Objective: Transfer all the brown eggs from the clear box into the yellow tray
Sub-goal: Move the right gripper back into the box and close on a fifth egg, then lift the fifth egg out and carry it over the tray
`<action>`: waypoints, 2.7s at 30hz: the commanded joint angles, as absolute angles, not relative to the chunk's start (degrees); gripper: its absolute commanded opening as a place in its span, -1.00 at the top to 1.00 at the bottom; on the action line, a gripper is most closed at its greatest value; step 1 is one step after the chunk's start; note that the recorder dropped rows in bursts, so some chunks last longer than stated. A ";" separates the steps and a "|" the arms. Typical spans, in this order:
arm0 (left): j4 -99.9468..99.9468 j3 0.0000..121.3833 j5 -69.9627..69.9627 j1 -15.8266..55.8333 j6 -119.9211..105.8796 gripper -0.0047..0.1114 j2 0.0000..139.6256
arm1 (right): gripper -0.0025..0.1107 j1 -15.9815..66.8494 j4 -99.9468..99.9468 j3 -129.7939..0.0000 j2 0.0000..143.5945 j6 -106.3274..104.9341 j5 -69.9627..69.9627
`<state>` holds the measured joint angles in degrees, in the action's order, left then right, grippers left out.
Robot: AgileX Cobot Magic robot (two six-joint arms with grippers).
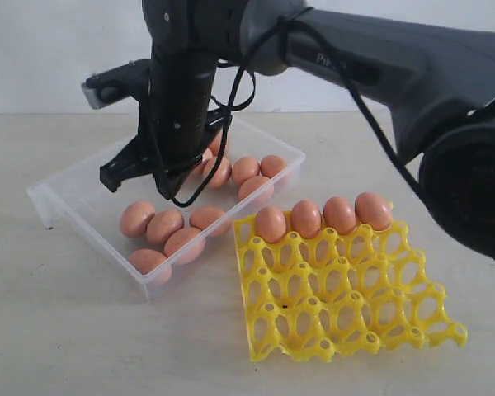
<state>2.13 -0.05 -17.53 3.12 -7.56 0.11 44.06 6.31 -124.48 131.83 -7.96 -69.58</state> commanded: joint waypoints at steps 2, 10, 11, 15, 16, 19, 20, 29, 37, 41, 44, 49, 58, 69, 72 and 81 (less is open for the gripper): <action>2.02 0.00 -17.34 2.94 -7.58 0.99 0.00 | 0.42 43.85 0.00 -125.35 132.60 -12.80 -69.96; 2.02 0.00 -17.44 2.94 -7.58 0.99 0.00 | -0.14 43.85 -8.69 -125.35 136.34 -13.64 -69.96; 2.02 0.00 -17.44 2.94 -7.58 0.99 0.00 | -0.14 43.85 -8.45 -125.35 136.71 -14.28 -69.72; 2.02 0.00 -17.44 2.94 -7.58 0.99 0.00 | -0.14 43.85 -8.20 -125.35 137.44 -15.34 -66.69; 2.02 0.00 -17.34 2.94 -7.58 0.99 0.00 | -0.14 43.85 -8.20 -125.35 137.84 -15.34 -66.10; 2.02 0.00 -17.34 2.94 -7.58 0.99 0.00 | -0.14 43.85 -8.08 -125.35 139.48 -15.34 -66.12; 2.02 0.00 -17.34 2.94 -7.58 0.99 0.00 | -0.14 43.85 -8.20 -125.35 140.56 -15.34 -66.25; 2.02 0.00 -17.34 2.94 -7.58 0.99 0.00 | -0.08 42.09 -9.52 -125.35 143.18 -9.16 -65.77; 2.02 0.00 -17.34 2.94 -7.58 0.99 0.00 | 0.93 41.85 -9.47 -125.35 143.07 -6.12 -68.01; 2.02 0.00 -17.34 2.94 -7.58 0.99 0.00 | 0.93 41.85 -9.47 -125.35 142.24 -3.87 -66.87; 2.02 0.00 -17.34 2.94 -7.58 0.99 0.00 | 0.93 41.85 -9.47 -125.35 140.50 -1.17 -65.02; 2.02 0.00 -17.34 2.94 -7.58 0.99 0.00 | 0.93 41.85 -9.34 -125.35 135.18 4.93 -58.59; 2.02 0.00 -17.34 2.94 -7.58 0.99 0.00 | 0.93 42.31 1.84 -125.35 123.23 6.86 -44.75; 2.02 0.00 -17.34 2.94 -7.58 0.99 0.00 | 0.93 57.26 3.78 -125.35 118.11 0.66 -6.24; 2.02 0.00 -17.34 2.94 -7.58 0.99 0.00 | 0.94 60.95 4.03 -125.35 117.85 3.76 2.02; 2.02 0.00 -17.34 2.94 -7.58 0.99 0.00 | 0.96 63.98 2.91 -124.73 112.89 3.13 3.40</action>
